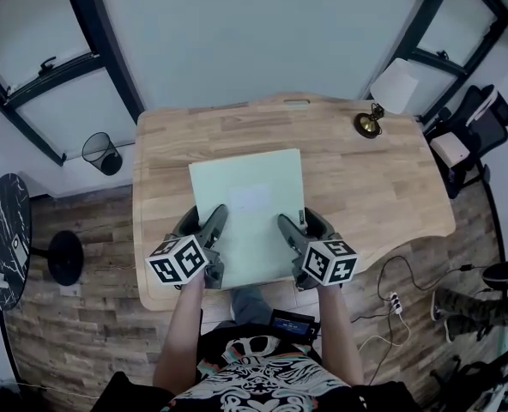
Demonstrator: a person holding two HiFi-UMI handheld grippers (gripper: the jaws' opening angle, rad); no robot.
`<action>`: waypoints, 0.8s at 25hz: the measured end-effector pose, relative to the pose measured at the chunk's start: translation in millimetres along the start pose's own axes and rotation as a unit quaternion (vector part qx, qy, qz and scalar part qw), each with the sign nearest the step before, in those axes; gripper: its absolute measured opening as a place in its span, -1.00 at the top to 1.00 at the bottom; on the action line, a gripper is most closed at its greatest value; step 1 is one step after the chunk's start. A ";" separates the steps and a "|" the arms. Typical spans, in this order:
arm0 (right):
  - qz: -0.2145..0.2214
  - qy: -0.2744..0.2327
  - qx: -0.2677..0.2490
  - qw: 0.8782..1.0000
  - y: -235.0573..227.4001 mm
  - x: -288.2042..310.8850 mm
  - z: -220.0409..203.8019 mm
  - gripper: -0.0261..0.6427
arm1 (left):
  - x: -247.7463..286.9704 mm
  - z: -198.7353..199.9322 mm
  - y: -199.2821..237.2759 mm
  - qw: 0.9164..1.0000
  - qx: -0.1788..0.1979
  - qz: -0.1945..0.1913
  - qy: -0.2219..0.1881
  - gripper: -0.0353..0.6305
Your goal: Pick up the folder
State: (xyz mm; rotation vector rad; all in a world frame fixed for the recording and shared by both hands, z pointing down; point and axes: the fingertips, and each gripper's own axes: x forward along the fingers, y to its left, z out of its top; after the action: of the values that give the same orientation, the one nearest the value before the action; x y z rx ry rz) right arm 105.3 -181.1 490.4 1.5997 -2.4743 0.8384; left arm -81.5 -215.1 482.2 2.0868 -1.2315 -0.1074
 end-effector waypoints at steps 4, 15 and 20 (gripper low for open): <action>-0.006 -0.009 -0.004 1.000 4.4 -10.9 1.5 0.05 | -6.7 -0.8 -6.9 1.000 0.000 -0.007 -0.004 -0.03; -0.007 -0.024 0.000 1.000 5.6 -28.4 3.2 0.05 | -13.9 -2.2 -21.4 1.000 0.009 -0.016 -0.008 -0.03; -0.009 -0.031 0.001 0.999 2.6 -32.7 4.8 0.06 | -12.1 -3.5 -25.5 1.000 0.008 -0.018 -0.007 -0.03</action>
State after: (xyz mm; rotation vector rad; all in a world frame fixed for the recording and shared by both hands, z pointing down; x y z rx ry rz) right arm 118.9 -155.7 473.8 1.6711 -2.4980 0.8013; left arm -67.9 -196.0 466.1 2.1262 -1.2062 -0.1292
